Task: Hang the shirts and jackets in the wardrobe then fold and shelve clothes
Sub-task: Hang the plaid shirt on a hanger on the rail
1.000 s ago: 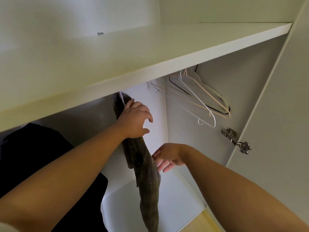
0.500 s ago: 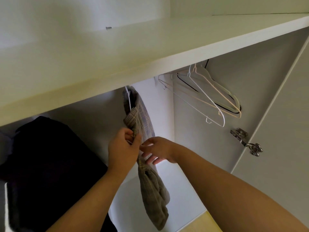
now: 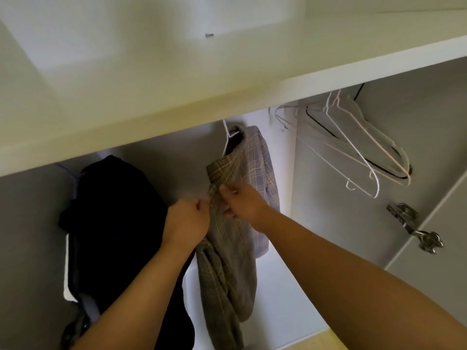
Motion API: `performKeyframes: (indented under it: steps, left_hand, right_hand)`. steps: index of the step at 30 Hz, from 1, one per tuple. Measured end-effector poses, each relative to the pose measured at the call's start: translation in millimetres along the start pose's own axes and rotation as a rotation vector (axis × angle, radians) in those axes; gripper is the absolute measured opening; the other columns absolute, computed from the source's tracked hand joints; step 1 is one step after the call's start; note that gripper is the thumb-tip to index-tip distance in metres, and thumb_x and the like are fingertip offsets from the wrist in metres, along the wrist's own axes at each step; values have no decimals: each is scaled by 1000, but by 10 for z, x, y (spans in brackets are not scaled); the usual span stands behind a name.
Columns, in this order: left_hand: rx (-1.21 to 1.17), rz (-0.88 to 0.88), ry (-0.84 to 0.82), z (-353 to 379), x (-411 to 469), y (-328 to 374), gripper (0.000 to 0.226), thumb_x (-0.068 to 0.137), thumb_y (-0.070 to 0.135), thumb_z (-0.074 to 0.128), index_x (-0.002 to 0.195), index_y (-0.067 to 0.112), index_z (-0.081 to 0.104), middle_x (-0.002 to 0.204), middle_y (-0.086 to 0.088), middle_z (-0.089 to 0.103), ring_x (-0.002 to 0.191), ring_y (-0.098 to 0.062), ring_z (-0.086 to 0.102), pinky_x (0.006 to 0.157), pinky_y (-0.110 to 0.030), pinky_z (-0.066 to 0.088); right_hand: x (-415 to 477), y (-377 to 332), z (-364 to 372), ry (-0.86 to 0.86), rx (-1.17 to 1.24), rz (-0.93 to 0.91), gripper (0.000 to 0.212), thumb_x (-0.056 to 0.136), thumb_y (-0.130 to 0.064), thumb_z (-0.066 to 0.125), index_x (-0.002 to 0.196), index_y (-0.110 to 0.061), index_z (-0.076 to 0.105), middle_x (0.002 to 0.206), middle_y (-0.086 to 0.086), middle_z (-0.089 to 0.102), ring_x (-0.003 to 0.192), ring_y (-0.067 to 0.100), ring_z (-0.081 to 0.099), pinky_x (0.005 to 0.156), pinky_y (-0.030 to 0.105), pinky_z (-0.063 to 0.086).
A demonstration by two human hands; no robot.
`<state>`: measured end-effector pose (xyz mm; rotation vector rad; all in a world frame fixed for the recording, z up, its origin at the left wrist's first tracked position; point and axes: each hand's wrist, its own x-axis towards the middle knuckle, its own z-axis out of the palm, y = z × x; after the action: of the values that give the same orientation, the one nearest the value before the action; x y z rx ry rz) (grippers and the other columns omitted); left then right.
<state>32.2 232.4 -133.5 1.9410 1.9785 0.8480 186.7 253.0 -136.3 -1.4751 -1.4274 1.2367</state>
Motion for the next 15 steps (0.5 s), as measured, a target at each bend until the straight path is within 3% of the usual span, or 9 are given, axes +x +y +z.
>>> performKeyframes:
  steps: [3, 6, 9, 11, 13, 15]
  left_hand:
    - [39, -6, 7, -71, 20, -43, 49, 97, 34, 60, 52, 17, 49, 51, 9, 49, 49, -2, 45, 42, -14, 25]
    - [25, -37, 41, -138, 26, -29, 32, 89, 36, 71, 63, 21, 61, 64, 12, 60, 64, -10, 59, 53, -22, 35]
    - [-11, -53, 130, -141, -26, -30, 30, 81, 29, 79, 67, 26, 53, 70, 8, 58, 64, -9, 55, 53, -24, 38]
    - [-6, 39, 204, -134, -63, -66, 33, 78, 20, 81, 67, 23, 49, 73, 4, 54, 63, -7, 49, 56, -27, 38]
    - [-60, 90, 217, -145, -85, -128, 31, 77, 16, 81, 69, 23, 52, 71, 6, 54, 61, -3, 51, 55, -16, 36]
    - [-143, -4, 127, -168, -117, -206, 23, 81, 22, 79, 72, 25, 59, 68, 9, 59, 63, 1, 57, 54, -10, 38]
  right_hand:
    - [-16, -123, 16, -41, -35, -22, 39, 101, -41, 53, 99, -5, 71, 93, 13, 74, 83, 26, 74, 81, 39, 61]
    - [-40, -185, 73, -108, -33, -21, 36, 100, -32, 58, 101, 2, 70, 95, 18, 74, 82, 27, 72, 77, 33, 60]
    - [-32, -227, 122, -108, 46, 5, 28, 98, -27, 61, 101, 0, 67, 92, 12, 73, 73, 14, 67, 65, 24, 55]
    - [-21, -251, 156, -125, 63, 21, 25, 97, -26, 62, 104, -2, 66, 94, 8, 73, 72, 11, 65, 64, 24, 52]
    - [-6, -261, 187, -137, 47, 40, 25, 98, -23, 59, 109, 0, 64, 101, 10, 73, 78, 15, 67, 69, 29, 53]
    - [-1, -256, 204, -151, 54, 53, 23, 100, -21, 56, 111, -1, 61, 105, 12, 73, 82, 19, 67, 72, 32, 53]
